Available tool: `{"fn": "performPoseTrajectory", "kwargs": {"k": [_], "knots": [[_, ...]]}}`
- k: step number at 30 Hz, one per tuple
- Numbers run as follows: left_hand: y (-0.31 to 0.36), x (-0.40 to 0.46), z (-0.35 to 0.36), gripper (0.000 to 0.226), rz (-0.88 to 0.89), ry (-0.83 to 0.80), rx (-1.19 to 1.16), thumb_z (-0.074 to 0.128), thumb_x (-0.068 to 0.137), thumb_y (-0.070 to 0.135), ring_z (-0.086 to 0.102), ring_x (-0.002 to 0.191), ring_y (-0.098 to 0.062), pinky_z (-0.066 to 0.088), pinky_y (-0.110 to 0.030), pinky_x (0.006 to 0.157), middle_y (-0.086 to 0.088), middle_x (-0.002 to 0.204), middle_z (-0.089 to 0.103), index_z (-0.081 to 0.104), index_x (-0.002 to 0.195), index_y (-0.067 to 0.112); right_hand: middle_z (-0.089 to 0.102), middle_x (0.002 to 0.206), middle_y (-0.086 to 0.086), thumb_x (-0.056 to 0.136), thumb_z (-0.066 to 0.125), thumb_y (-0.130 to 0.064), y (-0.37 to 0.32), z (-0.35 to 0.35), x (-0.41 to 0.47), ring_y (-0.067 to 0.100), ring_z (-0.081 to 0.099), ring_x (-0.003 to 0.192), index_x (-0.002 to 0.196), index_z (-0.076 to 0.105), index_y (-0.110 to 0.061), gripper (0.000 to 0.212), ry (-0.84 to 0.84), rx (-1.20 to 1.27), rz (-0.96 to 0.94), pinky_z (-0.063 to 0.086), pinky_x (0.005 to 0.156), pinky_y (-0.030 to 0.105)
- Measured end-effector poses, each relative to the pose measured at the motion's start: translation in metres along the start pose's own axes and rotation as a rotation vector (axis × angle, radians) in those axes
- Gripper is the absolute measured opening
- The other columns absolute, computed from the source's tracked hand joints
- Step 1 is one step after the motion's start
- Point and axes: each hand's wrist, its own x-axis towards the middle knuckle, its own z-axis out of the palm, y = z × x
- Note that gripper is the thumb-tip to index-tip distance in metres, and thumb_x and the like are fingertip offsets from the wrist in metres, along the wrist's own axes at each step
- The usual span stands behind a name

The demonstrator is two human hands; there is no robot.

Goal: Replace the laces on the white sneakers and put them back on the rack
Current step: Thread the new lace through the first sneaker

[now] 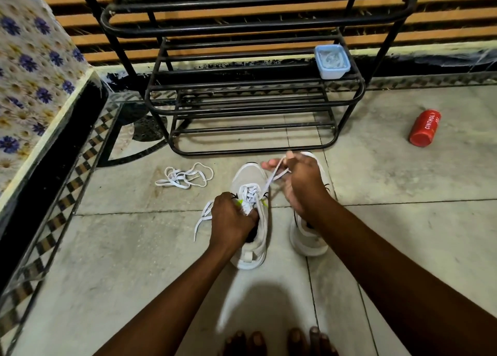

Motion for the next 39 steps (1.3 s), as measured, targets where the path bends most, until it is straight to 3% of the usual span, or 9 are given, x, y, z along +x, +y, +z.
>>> {"fn": "performPoseTrajectory", "kwargs": {"k": [2, 5, 7, 10, 15, 24, 28, 33, 39], "knots": [[-0.001, 0.001, -0.002, 0.043, 0.021, -0.031, 0.013, 0.083, 0.07, 0.036, 0.054, 0.078, -0.028, 0.024, -0.027, 0.06, -0.007, 0.075, 0.054, 0.044, 0.066, 0.018, 0.058, 0.07, 0.012, 0.105, 0.037, -0.004, 0.009, -0.005, -0.001, 0.022, 0.057, 0.058, 0.079, 0.047, -0.012, 0.029, -0.079, 0.003, 0.063, 0.045, 0.058, 0.031], [0.003, 0.003, -0.006, 0.047, 0.049, -0.057, 0.043, 0.086, 0.069, 0.032, 0.051, 0.076, -0.026, 0.02, -0.027, 0.059, -0.009, 0.075, 0.053, 0.041, 0.062, 0.022, 0.059, 0.075, 0.005, 0.098, 0.055, -0.012, 0.02, -0.028, 0.01, 0.017, 0.052, 0.061, 0.094, 0.051, -0.015, 0.006, -0.362, -0.867, -0.492, 0.037, 0.059, 0.025], [0.005, 0.003, -0.008, 0.051, 0.059, -0.062, 0.039, 0.088, 0.071, 0.033, 0.048, 0.073, -0.023, 0.022, -0.025, 0.059, -0.008, 0.073, 0.052, 0.04, 0.059, 0.024, 0.065, 0.08, 0.007, 0.085, 0.066, -0.017, 0.021, -0.036, 0.014, 0.024, 0.061, 0.072, 0.102, 0.059, -0.015, 0.019, -0.623, -1.2, -0.581, 0.041, 0.064, 0.027], [0.004, 0.003, -0.008, 0.053, 0.078, -0.087, 0.06, 0.088, 0.073, 0.032, 0.044, 0.071, -0.022, 0.023, -0.027, 0.059, -0.005, 0.066, 0.047, 0.038, 0.057, 0.024, 0.066, 0.081, 0.009, 0.083, 0.06, -0.016, 0.002, -0.025, 0.009, 0.029, 0.06, 0.088, 0.077, 0.058, -0.017, 0.007, -0.749, -1.505, -0.567, 0.041, 0.067, 0.031], [0.007, 0.001, -0.008, 0.051, 0.091, -0.092, 0.079, 0.081, 0.076, 0.026, 0.043, 0.073, -0.024, 0.02, -0.028, 0.058, -0.002, 0.066, 0.039, 0.034, 0.056, 0.023, 0.051, 0.064, -0.007, 0.08, 0.055, -0.024, -0.024, -0.029, 0.005, 0.021, 0.045, 0.078, 0.064, 0.061, -0.014, 0.019, -0.417, -1.251, -0.803, 0.047, 0.053, 0.037], [0.002, 0.006, -0.006, 0.043, 0.057, -0.121, 0.086, 0.08, 0.075, 0.032, 0.056, 0.084, -0.034, 0.023, -0.028, 0.061, -0.004, 0.066, 0.046, 0.042, 0.058, 0.022, 0.06, 0.066, -0.011, 0.078, 0.059, -0.031, -0.025, -0.028, -0.013, 0.018, 0.056, 0.086, 0.071, 0.07, -0.024, 0.015, -0.282, -1.288, -0.818, 0.027, 0.076, 0.039], [0.008, 0.011, -0.022, 0.036, -0.08, -0.127, -0.122, 0.088, 0.076, 0.031, 0.067, 0.086, -0.019, 0.054, -0.035, 0.08, 0.003, 0.1, 0.07, 0.07, 0.105, 0.022, 0.067, 0.078, -0.008, 0.088, 0.065, -0.027, -0.037, -0.028, -0.013, 0.022, 0.061, 0.084, 0.091, 0.071, -0.02, 0.009, -0.311, -1.092, -0.689, 0.044, 0.084, 0.04], [0.044, 0.014, -0.05, 0.063, 0.196, -0.465, -0.514, 0.08, 0.083, -0.001, 0.056, 0.084, -0.011, 0.052, -0.024, 0.085, 0.007, 0.116, 0.073, 0.062, 0.137, 0.027, 0.058, 0.069, -0.005, 0.093, 0.065, -0.019, -0.036, -0.023, -0.014, 0.024, 0.065, 0.073, 0.102, 0.059, -0.024, 0.012, -0.249, -0.781, -0.592, 0.053, 0.073, 0.041], [0.074, 0.035, -0.048, 0.012, -0.176, -0.385, -0.812, 0.072, 0.09, 0.001, 0.06, 0.068, -0.016, 0.048, -0.022, 0.055, -0.01, 0.083, 0.068, 0.075, 0.1, 0.006, 0.067, 0.072, -0.006, 0.092, 0.064, -0.013, -0.029, -0.022, -0.017, 0.013, 0.061, 0.063, 0.089, 0.072, -0.014, 0.009, -0.128, -0.684, -0.598, 0.048, 0.065, 0.03]]}}
